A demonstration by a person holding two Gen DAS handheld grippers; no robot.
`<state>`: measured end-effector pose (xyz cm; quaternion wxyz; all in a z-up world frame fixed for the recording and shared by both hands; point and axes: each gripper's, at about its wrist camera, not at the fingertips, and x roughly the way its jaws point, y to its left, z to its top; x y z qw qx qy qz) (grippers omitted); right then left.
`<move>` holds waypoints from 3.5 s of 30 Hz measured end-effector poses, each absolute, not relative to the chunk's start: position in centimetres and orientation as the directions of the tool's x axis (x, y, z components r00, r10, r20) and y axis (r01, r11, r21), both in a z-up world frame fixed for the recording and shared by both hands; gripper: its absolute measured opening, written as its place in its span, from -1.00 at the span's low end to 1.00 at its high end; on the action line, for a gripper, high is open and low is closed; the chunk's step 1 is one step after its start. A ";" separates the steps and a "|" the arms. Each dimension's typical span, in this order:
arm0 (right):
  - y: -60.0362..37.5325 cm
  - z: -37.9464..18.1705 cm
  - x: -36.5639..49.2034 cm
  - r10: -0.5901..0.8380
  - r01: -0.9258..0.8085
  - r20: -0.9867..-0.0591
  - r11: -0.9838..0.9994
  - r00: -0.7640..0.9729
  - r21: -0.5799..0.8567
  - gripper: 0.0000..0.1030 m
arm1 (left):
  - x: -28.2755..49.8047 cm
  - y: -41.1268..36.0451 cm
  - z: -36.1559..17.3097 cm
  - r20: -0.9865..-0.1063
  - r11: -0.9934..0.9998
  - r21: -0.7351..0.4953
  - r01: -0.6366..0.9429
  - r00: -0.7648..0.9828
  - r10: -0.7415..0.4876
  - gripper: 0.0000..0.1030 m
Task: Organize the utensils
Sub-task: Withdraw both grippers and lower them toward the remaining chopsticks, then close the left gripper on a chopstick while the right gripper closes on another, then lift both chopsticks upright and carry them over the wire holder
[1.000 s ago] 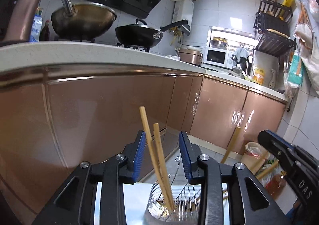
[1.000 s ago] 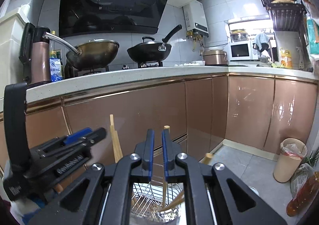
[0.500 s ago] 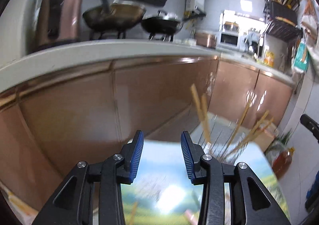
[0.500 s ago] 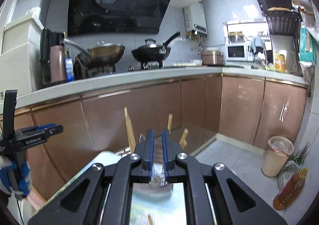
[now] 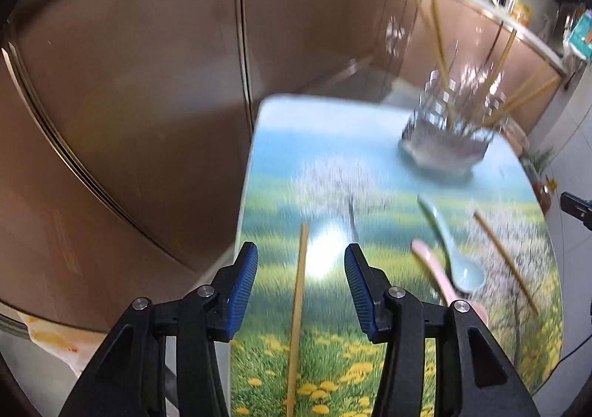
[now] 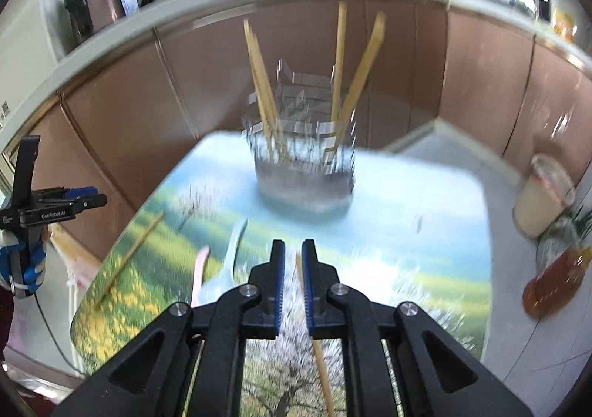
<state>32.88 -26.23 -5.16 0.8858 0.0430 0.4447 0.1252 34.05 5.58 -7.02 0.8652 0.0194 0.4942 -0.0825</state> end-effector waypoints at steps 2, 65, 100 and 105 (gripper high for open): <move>-26.2 -6.8 33.6 0.272 -0.185 -0.807 0.961 0.525 0.204 -0.74 | 34.5 5.4 -8.5 -0.883 0.984 -0.050 0.173 0.453 -0.124 -0.01; -20.8 -10.1 35.4 0.273 -0.369 -0.879 0.921 0.390 0.123 -0.88 | 36.3 3.0 -9.6 -0.902 0.985 0.001 0.170 0.425 -0.073 -0.86; -24.2 16.2 39.3 0.254 -0.244 -0.271 0.967 0.929 0.070 -0.88 | 41.7 -5.2 15.4 -0.261 0.886 -0.355 0.298 0.879 -0.400 -0.86; -24.6 12.9 42.6 0.201 -0.192 -0.248 0.980 0.948 0.057 -0.88 | 44.5 -7.4 12.4 -0.169 0.901 -0.343 0.267 0.926 -0.339 -0.86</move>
